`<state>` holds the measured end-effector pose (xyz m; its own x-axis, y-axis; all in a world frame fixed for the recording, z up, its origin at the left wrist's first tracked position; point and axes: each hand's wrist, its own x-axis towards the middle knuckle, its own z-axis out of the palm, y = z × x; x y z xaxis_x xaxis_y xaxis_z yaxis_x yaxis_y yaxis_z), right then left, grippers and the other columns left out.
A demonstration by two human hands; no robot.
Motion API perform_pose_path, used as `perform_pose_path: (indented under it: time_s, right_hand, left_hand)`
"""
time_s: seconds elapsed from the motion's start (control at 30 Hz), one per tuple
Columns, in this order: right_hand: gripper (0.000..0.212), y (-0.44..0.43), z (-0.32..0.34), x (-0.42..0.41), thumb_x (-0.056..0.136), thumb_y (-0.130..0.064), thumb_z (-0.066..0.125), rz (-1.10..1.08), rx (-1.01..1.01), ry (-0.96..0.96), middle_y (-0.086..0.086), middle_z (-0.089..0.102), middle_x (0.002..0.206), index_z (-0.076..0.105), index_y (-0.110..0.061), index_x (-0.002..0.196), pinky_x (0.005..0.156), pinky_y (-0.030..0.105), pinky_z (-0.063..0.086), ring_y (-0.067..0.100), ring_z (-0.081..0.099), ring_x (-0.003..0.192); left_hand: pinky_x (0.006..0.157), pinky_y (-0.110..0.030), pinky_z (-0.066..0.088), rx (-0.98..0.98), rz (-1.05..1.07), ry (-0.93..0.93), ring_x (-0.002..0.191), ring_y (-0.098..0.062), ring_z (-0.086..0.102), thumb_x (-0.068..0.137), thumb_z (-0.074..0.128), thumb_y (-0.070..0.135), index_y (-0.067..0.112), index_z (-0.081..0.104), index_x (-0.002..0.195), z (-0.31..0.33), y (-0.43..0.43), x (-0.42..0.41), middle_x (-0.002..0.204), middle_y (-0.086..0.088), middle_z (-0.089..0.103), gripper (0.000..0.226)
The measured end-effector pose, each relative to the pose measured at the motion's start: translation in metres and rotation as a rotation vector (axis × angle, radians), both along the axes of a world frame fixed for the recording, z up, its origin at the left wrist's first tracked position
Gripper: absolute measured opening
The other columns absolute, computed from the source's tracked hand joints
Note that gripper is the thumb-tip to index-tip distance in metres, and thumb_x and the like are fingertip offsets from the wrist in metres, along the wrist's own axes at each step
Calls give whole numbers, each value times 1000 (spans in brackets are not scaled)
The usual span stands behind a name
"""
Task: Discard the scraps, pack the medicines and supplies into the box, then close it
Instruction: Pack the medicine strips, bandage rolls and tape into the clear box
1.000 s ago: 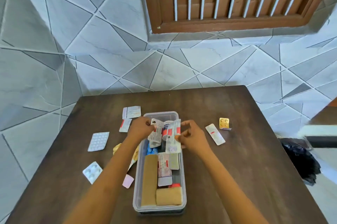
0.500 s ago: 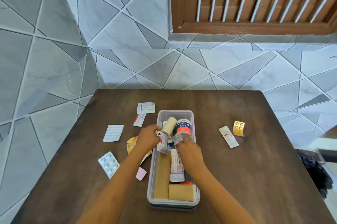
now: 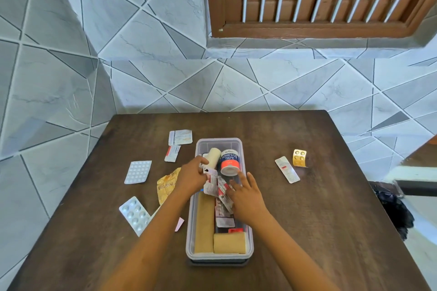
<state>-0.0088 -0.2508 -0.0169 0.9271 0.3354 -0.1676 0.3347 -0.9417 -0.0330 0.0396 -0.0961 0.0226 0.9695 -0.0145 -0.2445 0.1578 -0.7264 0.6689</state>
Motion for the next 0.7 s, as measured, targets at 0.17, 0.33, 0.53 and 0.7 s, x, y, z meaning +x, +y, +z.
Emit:
perform_pose_path:
  time_s: [0.17,0.33,0.53,0.7]
  right_hand:
    - [47,-16,2,-2,82,-13,50,-170,410,-188,13,52,138,50,-9,129,113,43,26,32,44,132]
    - [50,-51,4,0,91,-14,45,-334,488,-182,10,39,148,37,-9,139,116,35,23,26,34,139]
    - [47,-89,-3,13,90,-12,47,-542,491,-155,11,43,145,40,-7,136,106,38,38,28,40,134]
    - [42,-132,-3,39,89,-6,45,-765,549,-134,13,46,139,43,-5,132,89,41,45,34,47,119]
  left_hand:
    - [84,-35,49,-90,-42,35,94,-22,57,87,55,3,10,52,116,-12,-26,-9,105,-12,62,31]
    - [87,-36,51,160,-146,-6,103,-28,61,88,54,9,16,43,128,-31,-48,-15,115,-12,63,42]
    - [86,-31,53,349,-154,-199,102,-21,65,89,57,28,20,56,119,-3,-64,2,120,-4,65,31]
    - [82,-30,49,164,-384,-204,95,-24,65,88,58,22,14,62,103,16,-122,32,101,-7,70,18]
